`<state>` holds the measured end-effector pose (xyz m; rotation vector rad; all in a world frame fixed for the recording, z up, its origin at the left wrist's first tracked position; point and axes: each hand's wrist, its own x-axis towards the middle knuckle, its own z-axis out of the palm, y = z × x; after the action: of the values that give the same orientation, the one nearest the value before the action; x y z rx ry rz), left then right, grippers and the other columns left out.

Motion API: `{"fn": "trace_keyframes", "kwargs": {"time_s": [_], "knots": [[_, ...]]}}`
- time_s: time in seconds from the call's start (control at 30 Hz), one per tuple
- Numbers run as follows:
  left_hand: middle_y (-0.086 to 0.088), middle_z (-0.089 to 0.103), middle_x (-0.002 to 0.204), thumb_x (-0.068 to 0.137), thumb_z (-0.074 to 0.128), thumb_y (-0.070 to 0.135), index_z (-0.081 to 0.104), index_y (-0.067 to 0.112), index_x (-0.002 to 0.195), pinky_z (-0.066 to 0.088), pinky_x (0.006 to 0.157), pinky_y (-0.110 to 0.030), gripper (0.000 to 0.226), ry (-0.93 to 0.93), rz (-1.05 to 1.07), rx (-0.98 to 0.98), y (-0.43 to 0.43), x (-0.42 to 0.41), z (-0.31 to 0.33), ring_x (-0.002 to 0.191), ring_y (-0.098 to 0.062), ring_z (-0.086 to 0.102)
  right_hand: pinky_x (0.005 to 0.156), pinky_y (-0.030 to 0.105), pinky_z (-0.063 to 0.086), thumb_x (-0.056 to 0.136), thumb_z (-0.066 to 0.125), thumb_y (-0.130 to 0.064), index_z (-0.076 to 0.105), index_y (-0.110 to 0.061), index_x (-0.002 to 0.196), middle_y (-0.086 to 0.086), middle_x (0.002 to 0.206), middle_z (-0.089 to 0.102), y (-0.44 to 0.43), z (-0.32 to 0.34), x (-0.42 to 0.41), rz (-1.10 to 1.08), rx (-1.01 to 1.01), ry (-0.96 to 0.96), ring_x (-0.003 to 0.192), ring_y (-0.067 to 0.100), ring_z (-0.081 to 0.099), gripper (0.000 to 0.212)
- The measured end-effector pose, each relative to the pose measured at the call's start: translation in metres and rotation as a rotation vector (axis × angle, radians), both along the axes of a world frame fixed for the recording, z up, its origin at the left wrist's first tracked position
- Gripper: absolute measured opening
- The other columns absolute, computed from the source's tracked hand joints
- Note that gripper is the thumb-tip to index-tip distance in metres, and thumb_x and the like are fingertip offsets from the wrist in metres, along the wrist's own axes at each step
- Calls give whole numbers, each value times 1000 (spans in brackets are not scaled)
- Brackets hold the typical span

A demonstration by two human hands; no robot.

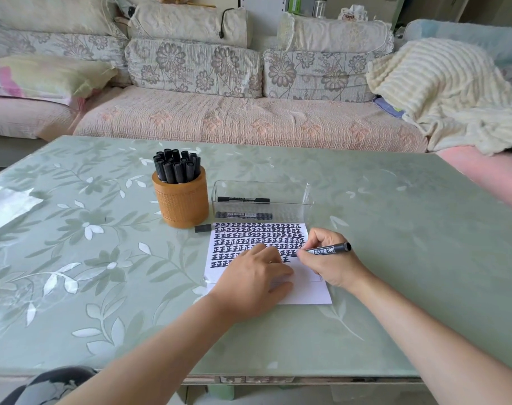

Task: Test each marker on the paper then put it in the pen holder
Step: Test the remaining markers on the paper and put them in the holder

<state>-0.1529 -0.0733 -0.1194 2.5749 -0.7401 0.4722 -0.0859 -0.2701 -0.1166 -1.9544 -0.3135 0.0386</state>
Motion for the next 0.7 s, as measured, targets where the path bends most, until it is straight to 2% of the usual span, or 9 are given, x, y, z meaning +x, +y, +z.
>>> {"fn": "trace_keyframes", "kwargs": {"time_s": [0.3,0.43,0.57,0.7], "knots": [[9,55,89,86,57,41,71,32,99,39,65,-26,21,20,18,-8,0,1,0,82,-15,47,52,24,33,76,69,-7,51,-18,63,-12,55,51,3,0,-2,12,-103,-56,50,5,41,25],[9,55,89,86,58,41,72,31,99,43,65,-28,22,18,23,-10,0,1,-1,82,-16,48,53,24,33,74,66,-8,48,-17,64,-13,56,50,1,0,-3,8,-96,-70,52,6,40,23],[9,55,89,86,58,40,72,31,99,43,64,-28,21,18,22,-12,0,1,-1,82,-16,48,48,21,33,77,67,-4,49,-12,66,-11,56,51,0,0,-5,33,-95,-55,48,5,41,23],[9,55,89,86,60,40,72,32,99,42,63,-27,20,16,24,-11,0,0,0,82,-16,47,50,24,33,72,67,-9,49,-13,64,-7,58,51,-1,2,-3,75,-80,-53,52,7,42,20]]}}
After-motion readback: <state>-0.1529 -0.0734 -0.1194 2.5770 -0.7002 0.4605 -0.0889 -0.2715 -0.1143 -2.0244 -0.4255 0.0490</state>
